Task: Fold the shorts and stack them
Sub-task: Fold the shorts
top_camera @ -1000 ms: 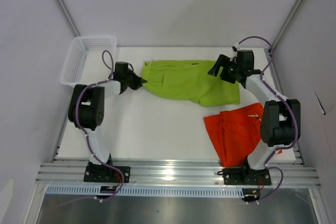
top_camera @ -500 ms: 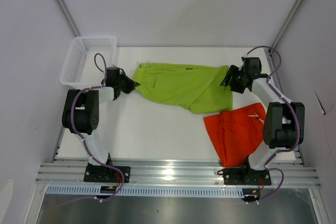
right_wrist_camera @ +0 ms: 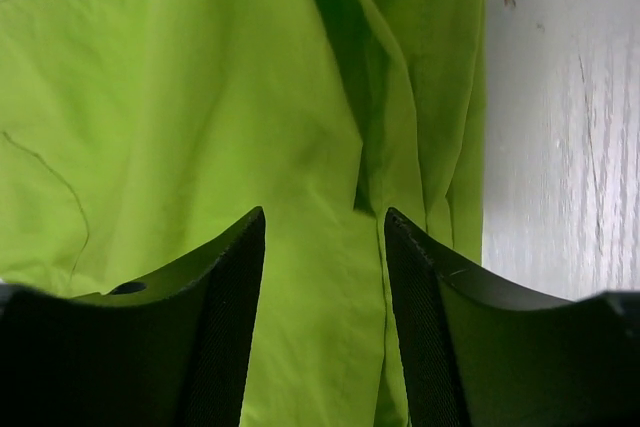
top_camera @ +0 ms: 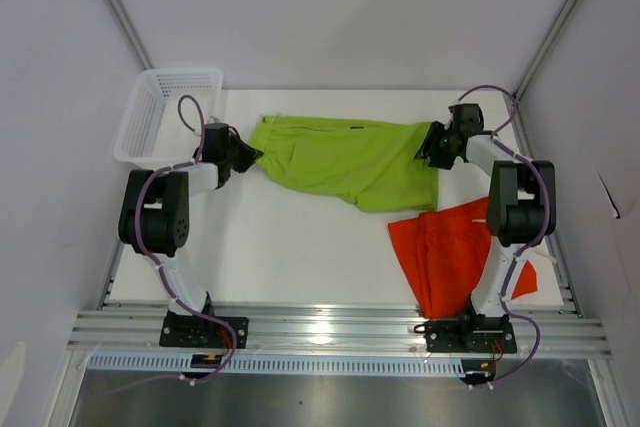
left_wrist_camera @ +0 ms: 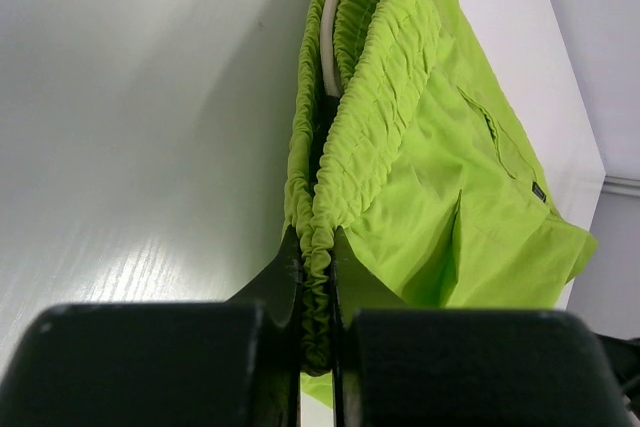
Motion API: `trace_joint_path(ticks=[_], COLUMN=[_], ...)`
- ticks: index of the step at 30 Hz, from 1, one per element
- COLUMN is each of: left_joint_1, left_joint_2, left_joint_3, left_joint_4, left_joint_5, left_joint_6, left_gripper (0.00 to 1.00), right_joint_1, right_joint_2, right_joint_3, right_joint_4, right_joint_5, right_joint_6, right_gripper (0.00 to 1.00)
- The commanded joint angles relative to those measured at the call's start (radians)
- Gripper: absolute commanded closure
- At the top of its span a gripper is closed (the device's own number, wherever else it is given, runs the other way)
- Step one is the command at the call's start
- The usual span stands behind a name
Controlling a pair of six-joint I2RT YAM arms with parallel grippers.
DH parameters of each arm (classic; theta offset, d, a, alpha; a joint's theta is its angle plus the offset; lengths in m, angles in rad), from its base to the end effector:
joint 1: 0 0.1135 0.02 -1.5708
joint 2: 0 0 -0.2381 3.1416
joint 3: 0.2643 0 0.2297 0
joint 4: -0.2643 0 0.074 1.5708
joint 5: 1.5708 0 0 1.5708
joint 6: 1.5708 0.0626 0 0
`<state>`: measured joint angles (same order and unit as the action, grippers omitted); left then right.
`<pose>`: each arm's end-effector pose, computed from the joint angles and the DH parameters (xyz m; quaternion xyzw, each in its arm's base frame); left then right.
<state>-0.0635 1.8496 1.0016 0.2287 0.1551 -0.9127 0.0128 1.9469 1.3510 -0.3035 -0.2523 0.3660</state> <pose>0.3864 -0.0343 0.1370 -0.3328 0.8222 -0.2750 0.3710 0.4082 0.0209 0.1548 0.1238 0.9294 0.1782 0.2986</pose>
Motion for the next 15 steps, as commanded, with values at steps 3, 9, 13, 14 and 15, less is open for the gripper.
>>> trace_joint_path(ticks=[3, 9, 13, 14, 15], left_joint_1=[-0.002, -0.002, -0.002, -0.002, -0.001], left_joint_2=[-0.012, 0.013, 0.029, 0.034, 0.037], left_joint_3=[0.041, 0.075, 0.120, 0.126, 0.143], left_joint_4=[0.049, 0.018, 0.000, -0.003, -0.005], left_joint_5=[-0.045, -0.080, -0.129, -0.137, -0.143], left_joint_6=[0.038, 0.028, 0.002, -0.002, -0.008], left_gripper=[1.00, 1.00, 1.00, 1.00, 1.00], right_joint_1=[-0.004, -0.004, -0.002, -0.004, -0.004], right_joint_2=[0.092, 0.173, 0.239, 0.247, 0.253], right_joint_3=[0.114, 0.207, 0.281, 0.295, 0.307], right_joint_4=[0.027, 0.007, -0.006, -0.008, -0.006], right_joint_5=[-0.004, -0.034, -0.071, -0.074, -0.077], right_joint_6=[0.008, 0.016, 0.025, 0.027, 0.033], right_gripper=[0.47, 0.51, 0.84, 0.87, 0.95])
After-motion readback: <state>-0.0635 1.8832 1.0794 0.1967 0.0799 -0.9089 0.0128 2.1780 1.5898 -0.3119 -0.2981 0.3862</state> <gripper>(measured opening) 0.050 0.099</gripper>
